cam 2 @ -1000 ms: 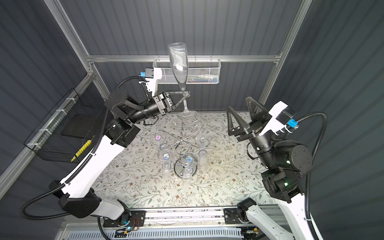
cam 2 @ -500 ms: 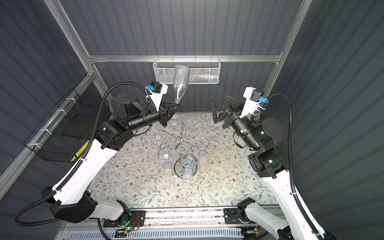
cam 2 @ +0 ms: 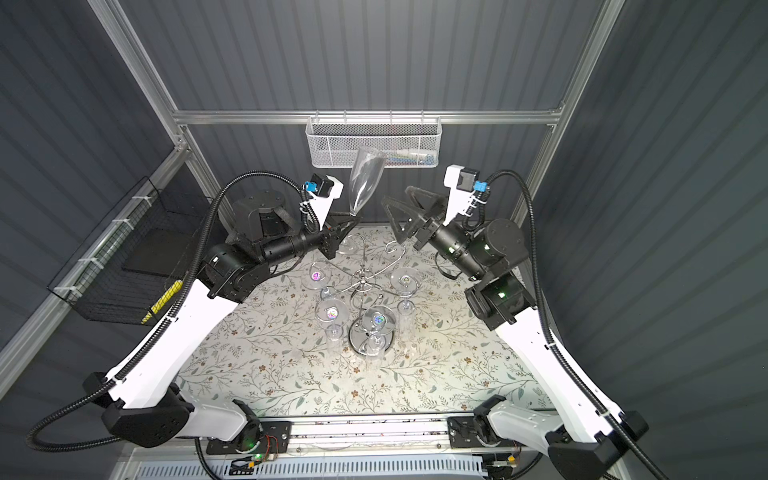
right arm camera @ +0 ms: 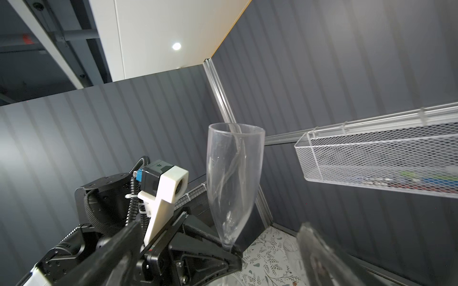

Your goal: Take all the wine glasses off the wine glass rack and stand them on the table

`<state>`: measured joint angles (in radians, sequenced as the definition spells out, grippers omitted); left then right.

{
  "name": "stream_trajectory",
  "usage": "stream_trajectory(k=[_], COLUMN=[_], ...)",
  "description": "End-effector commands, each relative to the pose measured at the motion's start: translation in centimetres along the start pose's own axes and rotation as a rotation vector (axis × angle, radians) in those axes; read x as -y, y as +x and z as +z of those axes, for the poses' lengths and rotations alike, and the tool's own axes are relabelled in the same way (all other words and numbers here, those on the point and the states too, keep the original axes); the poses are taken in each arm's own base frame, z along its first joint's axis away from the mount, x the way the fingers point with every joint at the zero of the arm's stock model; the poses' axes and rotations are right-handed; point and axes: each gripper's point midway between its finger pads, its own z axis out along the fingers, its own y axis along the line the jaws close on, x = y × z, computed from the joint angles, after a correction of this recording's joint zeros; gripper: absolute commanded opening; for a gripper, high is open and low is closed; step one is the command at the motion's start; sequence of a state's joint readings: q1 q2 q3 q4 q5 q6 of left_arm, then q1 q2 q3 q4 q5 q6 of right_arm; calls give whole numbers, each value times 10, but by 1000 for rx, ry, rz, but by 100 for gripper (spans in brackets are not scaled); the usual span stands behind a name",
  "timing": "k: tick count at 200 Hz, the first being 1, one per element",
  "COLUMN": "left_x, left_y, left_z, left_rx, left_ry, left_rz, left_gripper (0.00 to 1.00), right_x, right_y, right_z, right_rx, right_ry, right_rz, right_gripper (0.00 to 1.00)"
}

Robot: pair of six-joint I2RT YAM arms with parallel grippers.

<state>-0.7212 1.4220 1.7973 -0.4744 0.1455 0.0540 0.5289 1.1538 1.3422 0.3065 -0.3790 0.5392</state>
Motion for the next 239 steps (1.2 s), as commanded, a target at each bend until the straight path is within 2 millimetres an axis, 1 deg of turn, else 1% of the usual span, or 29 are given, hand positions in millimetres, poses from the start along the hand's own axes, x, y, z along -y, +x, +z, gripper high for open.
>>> stream_trajectory(k=[1,35,57,86,109,158,205,212,239], left_x=[5,8,14,18,19,20,18,17,17], left_y=[-16,-16,-13,-15,-15,-8,-2,-2,-3], left_z=[-10,-13,-14,-18,-20,-22,-23,-23,-24], left_rx=[62,75,71,76,72,44,19,18,22], left_ry=[14,32,60,82,82,84,72,69,68], left_rz=[32,22,23,39,58,98,113,117,122], left_gripper=[0,0,0,0,0,0,0,0,0], right_x=[-21,-18,-16,-11,-8,-10,-11,-10,-10], right_y=[-13,-14,-10,-6,-4,2,2,3,4], right_z=[9,21,32,44,51,62,66,67,67], right_rx=[44,43,31,25,18,-29,-28,-31,-34], right_ry=[-107,-100,-98,-90,-80,-89,-95,-90,-89], right_rz=[-24,-27,-25,-2,10,9,10,11,10], right_gripper=[99,99,99,98,96,92,83,83,76])
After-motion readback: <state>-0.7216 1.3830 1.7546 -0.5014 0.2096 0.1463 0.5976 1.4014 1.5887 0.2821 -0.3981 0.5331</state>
